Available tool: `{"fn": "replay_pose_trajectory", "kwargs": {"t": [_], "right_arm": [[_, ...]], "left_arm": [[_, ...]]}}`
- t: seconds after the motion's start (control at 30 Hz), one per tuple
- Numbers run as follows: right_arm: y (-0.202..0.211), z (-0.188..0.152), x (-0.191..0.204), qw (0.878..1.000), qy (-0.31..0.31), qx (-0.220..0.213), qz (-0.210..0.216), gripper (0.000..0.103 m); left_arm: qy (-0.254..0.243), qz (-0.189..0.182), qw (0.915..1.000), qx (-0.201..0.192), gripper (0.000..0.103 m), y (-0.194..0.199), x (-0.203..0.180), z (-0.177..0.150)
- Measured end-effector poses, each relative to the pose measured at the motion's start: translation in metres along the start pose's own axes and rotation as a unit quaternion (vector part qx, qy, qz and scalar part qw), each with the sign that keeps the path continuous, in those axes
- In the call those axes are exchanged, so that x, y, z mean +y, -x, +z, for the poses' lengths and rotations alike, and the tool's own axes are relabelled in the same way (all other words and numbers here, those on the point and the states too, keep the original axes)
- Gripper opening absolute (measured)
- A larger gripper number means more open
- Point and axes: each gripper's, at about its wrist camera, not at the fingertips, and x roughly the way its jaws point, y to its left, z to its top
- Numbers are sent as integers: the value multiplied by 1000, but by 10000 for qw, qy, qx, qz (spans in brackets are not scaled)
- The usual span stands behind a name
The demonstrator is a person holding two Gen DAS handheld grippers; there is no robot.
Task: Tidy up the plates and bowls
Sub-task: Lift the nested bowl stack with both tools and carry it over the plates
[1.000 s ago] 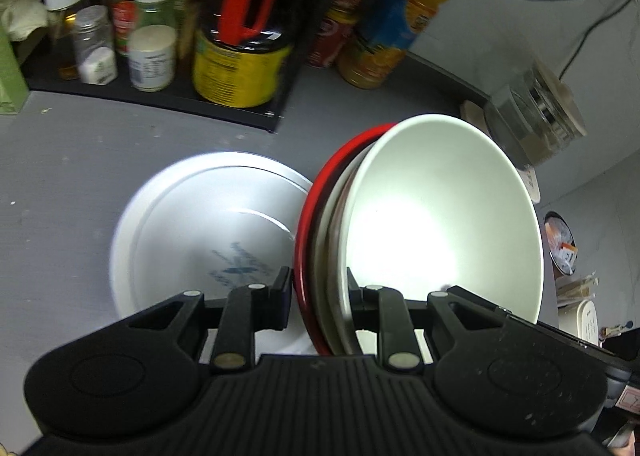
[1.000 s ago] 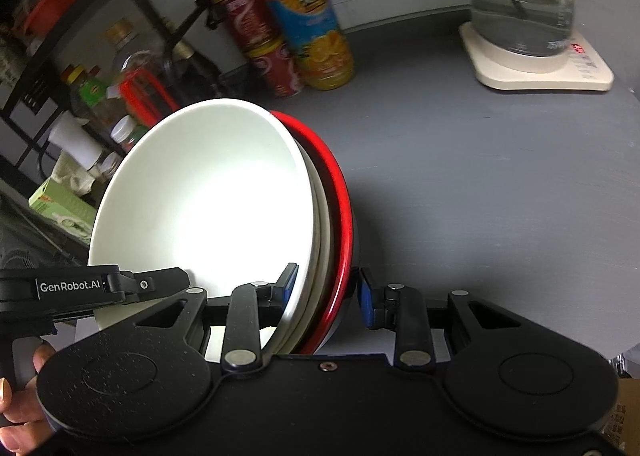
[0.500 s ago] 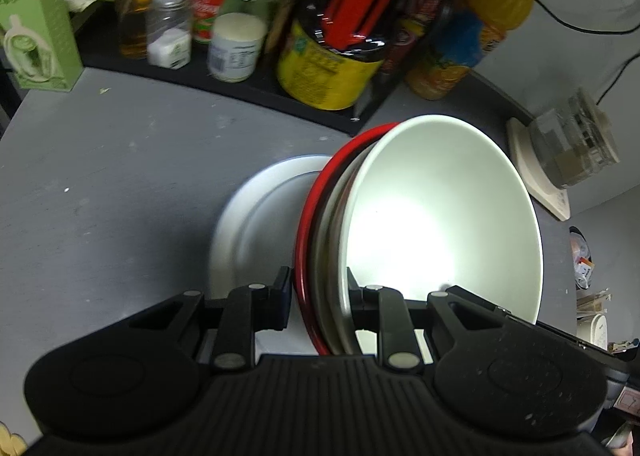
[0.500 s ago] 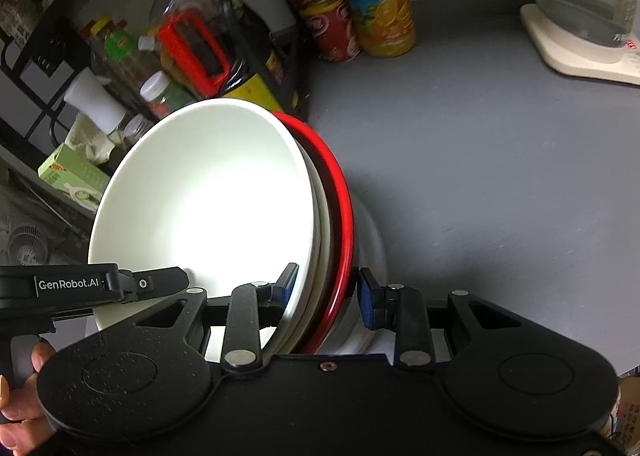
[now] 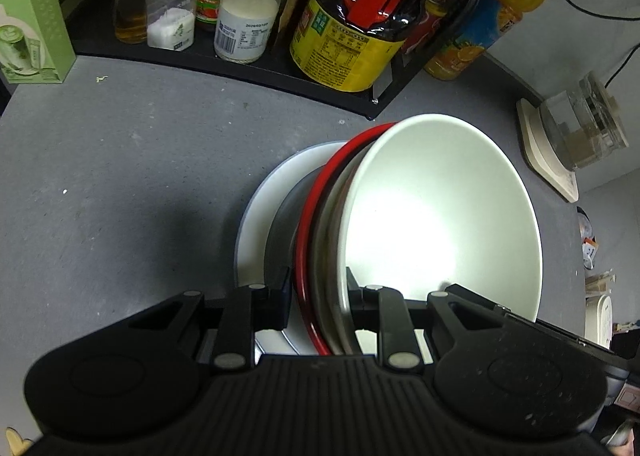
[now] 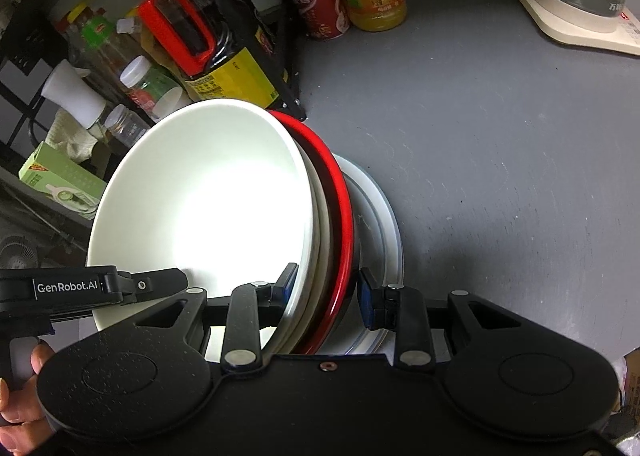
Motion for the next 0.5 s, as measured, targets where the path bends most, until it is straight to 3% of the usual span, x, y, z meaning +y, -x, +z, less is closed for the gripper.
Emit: {"fn": "replay_pose_trajectory", "kwargs": {"t": [0.4, 0.5], "right_arm": [[-5, 1, -4, 9998, -197, -7, 2, 31], [-5, 3, -8, 9993, -350, 22, 101, 36]], "left_arm": [[-97, -72, 9999, 104, 24, -7, 1, 6], [-86, -67, 9998, 180, 24, -8, 1, 8]]}}
